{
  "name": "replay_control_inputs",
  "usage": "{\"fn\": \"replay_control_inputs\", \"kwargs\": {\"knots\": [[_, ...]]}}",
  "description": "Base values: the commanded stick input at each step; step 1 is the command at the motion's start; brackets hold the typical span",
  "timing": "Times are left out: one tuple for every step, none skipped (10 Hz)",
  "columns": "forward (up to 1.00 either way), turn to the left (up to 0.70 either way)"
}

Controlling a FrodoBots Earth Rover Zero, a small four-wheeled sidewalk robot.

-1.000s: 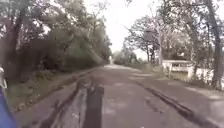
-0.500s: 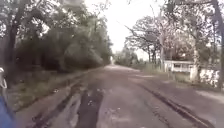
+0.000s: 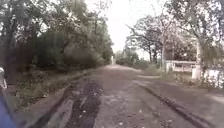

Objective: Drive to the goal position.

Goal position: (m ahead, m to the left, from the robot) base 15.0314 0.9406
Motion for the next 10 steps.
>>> {"fn": "replay_control_inputs", "kwargs": {"knots": [[0.7,-0.01],[0.7,-0.01],[0.7,-0.01],[0.7,-0.01],[0.7,-0.01],[0.7,-0.01],[0.7,-0.01],[0.7,-0.01],[0.7,-0.01],[0.7,-0.01]]}}
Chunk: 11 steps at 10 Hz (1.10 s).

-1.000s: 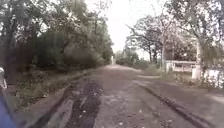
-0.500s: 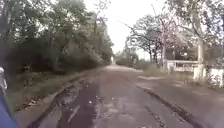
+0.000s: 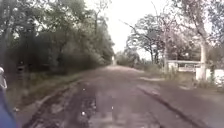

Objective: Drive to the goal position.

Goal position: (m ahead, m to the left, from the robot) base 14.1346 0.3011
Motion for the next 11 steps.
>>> {"fn": "replay_control_inputs", "kwargs": {"knots": [[0.7,-0.01],[0.7,-0.01],[0.7,-0.01],[0.7,-0.01],[0.7,-0.01],[0.7,-0.01],[0.7,-0.01],[0.7,-0.01],[0.7,-0.01],[0.7,-0.01],[0.7,-0.01]]}}
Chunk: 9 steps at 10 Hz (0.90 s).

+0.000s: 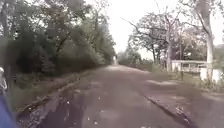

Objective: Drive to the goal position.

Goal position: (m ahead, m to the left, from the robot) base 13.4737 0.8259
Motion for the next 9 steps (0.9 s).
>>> {"fn": "replay_control_inputs", "kwargs": {"knots": [[0.7,-0.01],[0.7,-0.01],[0.7,-0.01],[0.7,-0.01],[0.7,-0.01],[0.7,-0.01],[0.7,-0.01],[0.7,-0.01],[0.7,-0.01]]}}
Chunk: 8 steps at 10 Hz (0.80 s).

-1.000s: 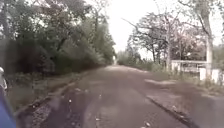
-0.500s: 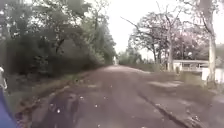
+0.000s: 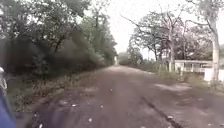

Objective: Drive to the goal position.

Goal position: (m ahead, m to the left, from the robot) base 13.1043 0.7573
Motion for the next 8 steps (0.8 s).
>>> {"fn": "replay_control_inputs", "kwargs": {"knots": [[0.7,-0.01],[0.7,-0.01],[0.7,-0.01],[0.7,-0.01],[0.7,-0.01],[0.7,-0.01],[0.7,-0.01],[0.7,-0.01]]}}
